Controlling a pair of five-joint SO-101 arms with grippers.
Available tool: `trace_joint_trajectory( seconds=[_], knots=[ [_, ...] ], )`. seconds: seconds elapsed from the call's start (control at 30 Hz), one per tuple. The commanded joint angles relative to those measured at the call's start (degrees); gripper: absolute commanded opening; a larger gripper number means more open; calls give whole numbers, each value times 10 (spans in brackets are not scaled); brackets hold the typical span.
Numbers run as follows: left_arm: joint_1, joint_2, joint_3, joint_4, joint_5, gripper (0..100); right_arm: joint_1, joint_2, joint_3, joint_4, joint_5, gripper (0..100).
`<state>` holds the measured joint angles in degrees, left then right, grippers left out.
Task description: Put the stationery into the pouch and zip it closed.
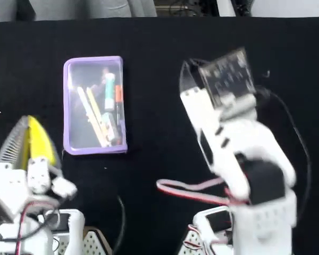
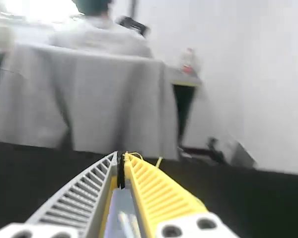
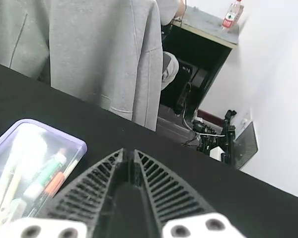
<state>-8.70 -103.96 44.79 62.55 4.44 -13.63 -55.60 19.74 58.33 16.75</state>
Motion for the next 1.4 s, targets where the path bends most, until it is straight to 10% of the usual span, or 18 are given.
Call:
trace_joint_trajectory(
  seconds=[0.0, 0.63, 1.37],
  knots=[
    [102, -9, -34, 69, 0, 29, -3, -70, 8, 39, -4, 12],
    [103, -7, 210, 142, -1, 29, 39, -533, 406, 45, 1, 15],
    [103, -7, 478, 71, -101, 30, 131, -528, 742, 66, -4, 12]
  ],
)
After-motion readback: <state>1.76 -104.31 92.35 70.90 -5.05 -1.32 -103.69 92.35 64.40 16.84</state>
